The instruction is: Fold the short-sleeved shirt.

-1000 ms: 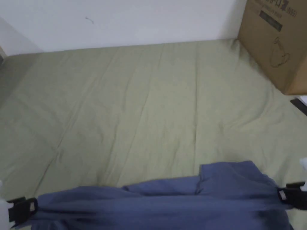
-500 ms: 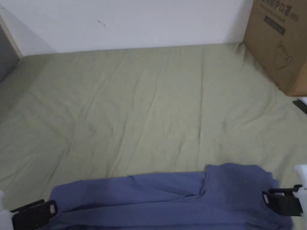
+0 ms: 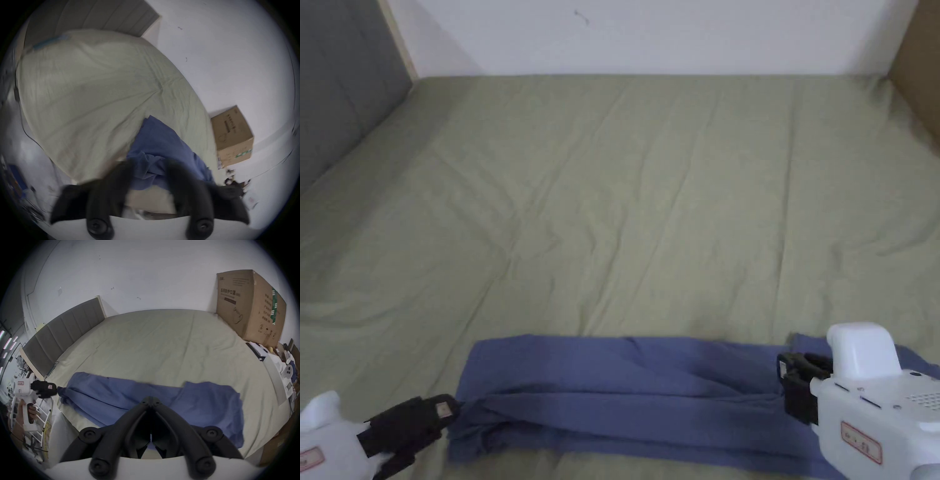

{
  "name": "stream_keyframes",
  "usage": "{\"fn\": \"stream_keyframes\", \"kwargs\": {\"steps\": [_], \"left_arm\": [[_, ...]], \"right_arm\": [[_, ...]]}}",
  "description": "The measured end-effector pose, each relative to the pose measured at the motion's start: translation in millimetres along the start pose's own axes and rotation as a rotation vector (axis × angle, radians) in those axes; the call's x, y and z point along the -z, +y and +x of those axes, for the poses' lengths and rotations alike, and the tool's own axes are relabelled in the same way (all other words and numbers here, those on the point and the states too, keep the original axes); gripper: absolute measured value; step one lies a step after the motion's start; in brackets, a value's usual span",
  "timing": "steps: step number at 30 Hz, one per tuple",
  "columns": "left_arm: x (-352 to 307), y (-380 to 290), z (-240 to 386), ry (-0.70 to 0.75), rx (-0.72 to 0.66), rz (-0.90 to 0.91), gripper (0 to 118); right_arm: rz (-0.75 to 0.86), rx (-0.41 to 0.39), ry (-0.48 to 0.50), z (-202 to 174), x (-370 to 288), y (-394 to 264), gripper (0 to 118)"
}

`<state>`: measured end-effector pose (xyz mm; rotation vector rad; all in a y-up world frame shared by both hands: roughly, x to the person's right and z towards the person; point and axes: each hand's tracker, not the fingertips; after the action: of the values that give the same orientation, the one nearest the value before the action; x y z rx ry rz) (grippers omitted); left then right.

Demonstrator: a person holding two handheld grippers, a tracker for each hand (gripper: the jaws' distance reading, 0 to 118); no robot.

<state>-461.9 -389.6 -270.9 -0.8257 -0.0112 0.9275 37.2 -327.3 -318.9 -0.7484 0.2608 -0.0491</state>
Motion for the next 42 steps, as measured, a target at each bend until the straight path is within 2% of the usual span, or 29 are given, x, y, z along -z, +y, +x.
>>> {"fn": "stream_keyframes", "kwargs": {"steps": [1,4,6,10,15,16,17,18,19,21,23,28,31,34,35,39,42], "left_arm": [[9,1,-8,-0.05,-0.061,-0.047,87],[30,-1,-27,-0.125,-0.18,-0.093,107],[43,2,-39,-0.106,-0.217,-0.082,108],[50,0,-23,-0.191,-0.235,-0.082,109],[79,18,-22,-0.268,-0.21,-0.141,107],[80,20,-17,-0.264,-0.165,-0.165,103],[84,24,-23,-0.236,-0.131,-0.174,70],[84,27,-22,-0.193,-0.111,-0.181,18],[87,30,-24,-0.113,-0.108,-0.191,6],[92,22,-27,-0.16,-0.144,-0.234,6],[82,25,-17,-0.161,-0.143,-0.201,6],[62,34,36,-0.055,0.048,-0.148,6],[52,29,101,-0.028,0.247,-0.118,6],[58,8,180,-0.003,0.521,-0.141,6],[66,-6,209,-0.031,0.602,-0.166,6],[116,-63,272,-0.159,0.712,-0.341,6],[167,-108,295,-0.14,0.796,-0.471,6]], "right_arm": [[-0.001,-0.001,0.005,-6,3,-1,0],[-0.029,-0.022,0.028,-14,10,-1,0],[-0.045,-0.043,0.038,-18,12,0,0],[-0.077,-0.065,0.039,-20,16,1,0],[-0.1,-0.025,0.047,-17,21,2,0],[-0.103,-0.023,0.05,-16,21,1,0],[-0.104,-0.024,0.051,-16,20,1,0],[-0.107,-0.03,0.047,-16,20,0,0],[-0.109,-0.035,0.043,-15,19,-1,0],[-0.114,-0.035,0.043,-10,17,-4,0],[-0.114,-0.02,0.032,-3,11,-6,0],[-0.093,0.052,0.0,26,-5,-11,0],[-0.073,0.083,-0.028,46,-18,-15,0],[-0.052,0.111,-0.049,66,-29,-19,0],[-0.044,0.122,-0.058,73,-34,-21,0],[-0.019,0.194,-0.092,99,-46,-30,0],[-0.005,0.255,-0.114,113,-54,-35,0]]}}
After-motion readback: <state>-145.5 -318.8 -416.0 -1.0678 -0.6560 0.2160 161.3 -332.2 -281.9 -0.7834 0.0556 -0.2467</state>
